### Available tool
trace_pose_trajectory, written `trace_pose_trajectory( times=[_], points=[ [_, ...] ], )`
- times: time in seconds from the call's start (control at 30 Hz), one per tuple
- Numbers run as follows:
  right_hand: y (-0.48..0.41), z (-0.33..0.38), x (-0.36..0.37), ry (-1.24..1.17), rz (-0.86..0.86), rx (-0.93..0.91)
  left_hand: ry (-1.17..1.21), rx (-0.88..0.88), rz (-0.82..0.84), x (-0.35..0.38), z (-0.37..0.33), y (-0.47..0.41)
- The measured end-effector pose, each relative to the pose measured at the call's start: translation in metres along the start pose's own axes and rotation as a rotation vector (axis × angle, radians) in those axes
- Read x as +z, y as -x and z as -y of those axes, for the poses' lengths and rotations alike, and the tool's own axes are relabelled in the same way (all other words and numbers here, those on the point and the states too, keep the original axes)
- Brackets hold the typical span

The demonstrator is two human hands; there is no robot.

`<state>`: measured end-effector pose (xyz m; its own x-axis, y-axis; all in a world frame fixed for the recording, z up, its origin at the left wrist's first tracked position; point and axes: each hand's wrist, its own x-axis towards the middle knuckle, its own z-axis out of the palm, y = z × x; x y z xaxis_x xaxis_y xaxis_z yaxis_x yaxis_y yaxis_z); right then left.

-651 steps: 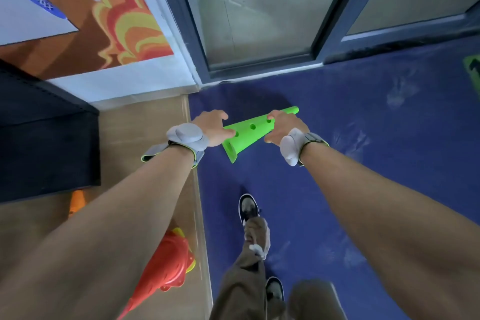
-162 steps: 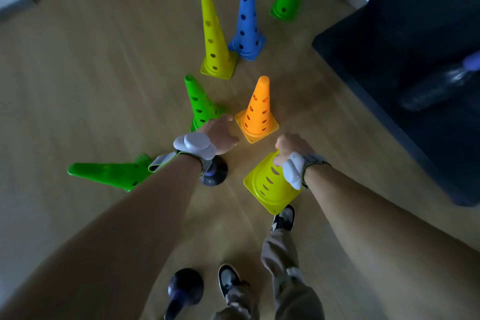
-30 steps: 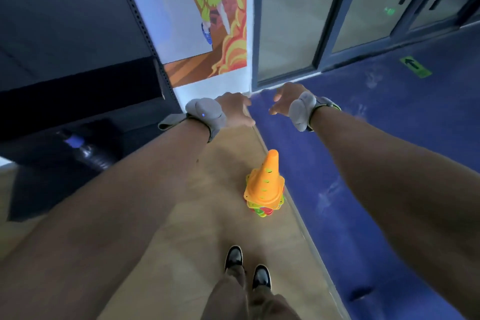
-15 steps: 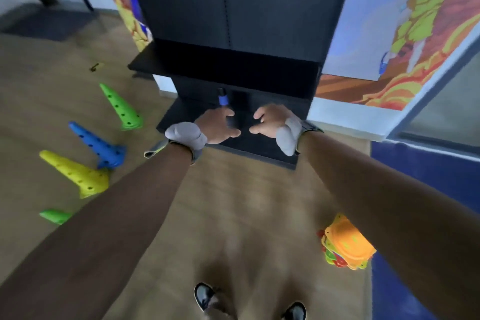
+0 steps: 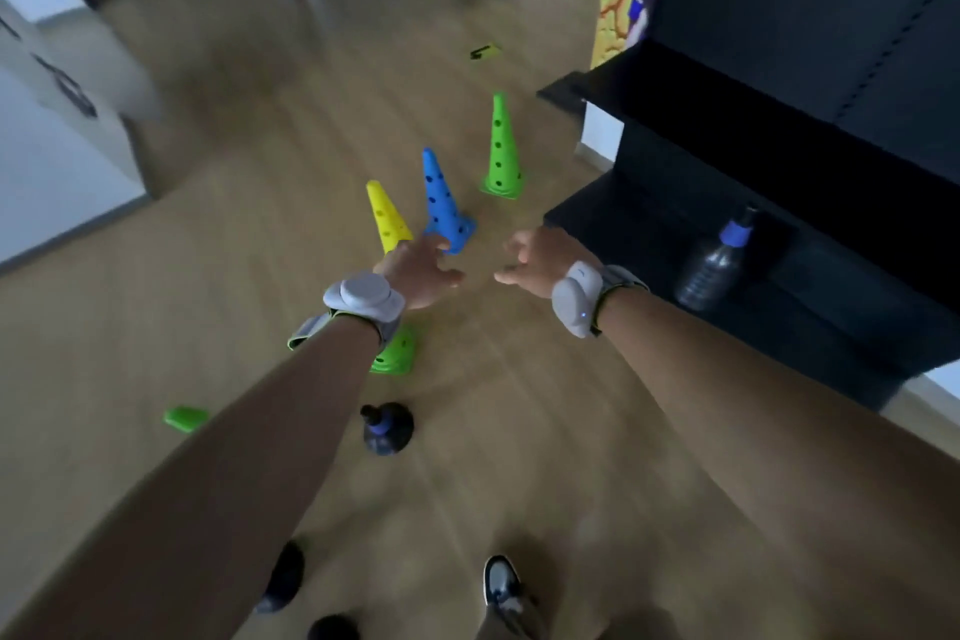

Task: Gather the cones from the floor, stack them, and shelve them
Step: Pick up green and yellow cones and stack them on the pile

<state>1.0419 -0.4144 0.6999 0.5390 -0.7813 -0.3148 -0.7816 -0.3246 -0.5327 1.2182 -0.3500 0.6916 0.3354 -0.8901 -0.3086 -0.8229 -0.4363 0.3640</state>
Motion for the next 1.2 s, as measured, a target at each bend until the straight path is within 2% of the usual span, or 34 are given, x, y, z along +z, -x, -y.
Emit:
trace_pose_trajectory(
  times=[0.13, 0.3, 0.67, 0.8, 0.97, 1.2],
  points=[
    [-0.058, 0.037, 0.003, 0.016, 0.026, -0.066, 0.02, -0.159, -0.059, -0.032, 0.063, -0.03],
    [-0.15, 0.061, 0.008, 0.115, 0.154, -0.15, 0.061, -0.351, -0.074, -0.051, 0.121, -0.086],
    [-0.329, 0.103, 0.022, 0.198, 0.271, -0.277, 0.048, -0.549, -0.046, -0.066, 0.163, -0.184],
    [-0.413, 0.133, 0.039, 0.261, 0.306, -0.317, 0.089, -0.656, -0.053, -0.08, 0.206, -0.233],
    [-0.493, 0.157, 0.067, 0.366, 0.329, -0.341, 0.133, -0.705, -0.057, -0.073, 0.255, -0.289],
    [-0.632, 0.185, 0.144, 0.447, 0.435, -0.317, 0.237, -0.808, 0.052, -0.028, 0.339, -0.396]
  ],
)
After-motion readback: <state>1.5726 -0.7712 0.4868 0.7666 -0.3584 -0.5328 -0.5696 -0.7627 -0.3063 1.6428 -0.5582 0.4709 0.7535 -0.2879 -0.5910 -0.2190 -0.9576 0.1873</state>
